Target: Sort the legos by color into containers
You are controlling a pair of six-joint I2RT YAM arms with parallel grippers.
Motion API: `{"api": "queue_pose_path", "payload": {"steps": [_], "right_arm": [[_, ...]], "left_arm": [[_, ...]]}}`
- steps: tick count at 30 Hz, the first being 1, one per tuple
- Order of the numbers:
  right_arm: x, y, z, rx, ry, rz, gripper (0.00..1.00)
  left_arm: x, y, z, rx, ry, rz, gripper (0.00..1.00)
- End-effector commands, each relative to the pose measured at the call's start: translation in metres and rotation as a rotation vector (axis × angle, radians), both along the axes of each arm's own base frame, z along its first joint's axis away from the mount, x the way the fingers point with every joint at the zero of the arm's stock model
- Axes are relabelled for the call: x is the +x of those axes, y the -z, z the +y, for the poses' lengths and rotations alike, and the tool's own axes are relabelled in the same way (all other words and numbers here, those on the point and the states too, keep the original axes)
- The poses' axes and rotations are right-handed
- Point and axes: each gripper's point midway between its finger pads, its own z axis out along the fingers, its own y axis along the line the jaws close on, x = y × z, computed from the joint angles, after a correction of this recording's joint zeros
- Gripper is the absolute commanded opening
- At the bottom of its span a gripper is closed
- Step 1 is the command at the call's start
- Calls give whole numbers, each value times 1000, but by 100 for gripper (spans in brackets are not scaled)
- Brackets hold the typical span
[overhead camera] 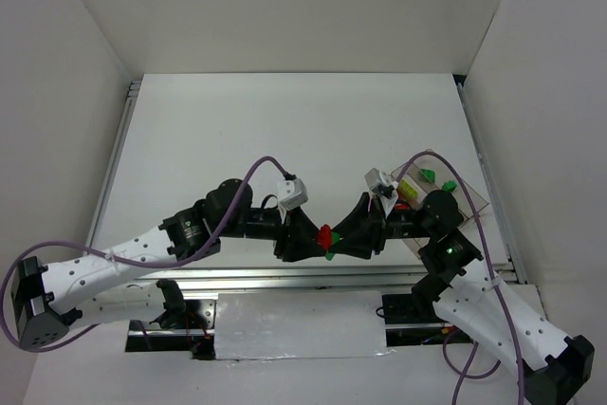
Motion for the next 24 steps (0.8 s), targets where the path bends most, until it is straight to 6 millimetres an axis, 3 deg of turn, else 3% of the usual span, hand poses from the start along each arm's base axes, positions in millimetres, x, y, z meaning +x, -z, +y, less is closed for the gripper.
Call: {"api": "queue_pose_path", "payload": {"steps": [1, 2, 3, 6, 8, 14, 17, 19, 20, 21, 22, 24], "right_arm": [[-7, -14, 0, 36, -45, -50, 0], [-7, -12, 0, 31, -45, -45, 0], [-7, -11, 0, 25, -52, -41, 0], [-7, -5, -1, 3, -43, -36, 0], [8, 8, -5, -38, 64, -32, 0], [55, 23, -29, -12, 364, 14, 0], [104, 31, -54, -18, 652, 132, 0], [145, 40, -87, -34, 935, 259, 0], [161, 70, -110, -113, 1108, 411, 0], [188, 65, -164, -29, 1476, 524, 0], [195, 72, -199, -21, 1652, 578, 0], [206, 74, -241, -26, 1845, 605, 0]], "left_arm": [[1, -25, -6, -96, 13, -49, 54], [0, -25, -6, -100, 15, -51, 48], [-2, -28, -5, -110, 21, -59, 32], [0, -36, 0, -144, -4, -78, 0], [8, -35, 6, -139, -68, -82, 0], [25, -61, 53, -210, -267, -132, 0], [27, -70, 72, -219, -333, -146, 0], [33, -62, 78, -187, -381, -129, 0], [37, -59, 79, -172, -407, -119, 0], [44, -51, 80, -138, -444, -105, 0], [47, -46, 79, -121, -452, -96, 0], [50, -33, 70, -79, -437, -73, 0]]}}
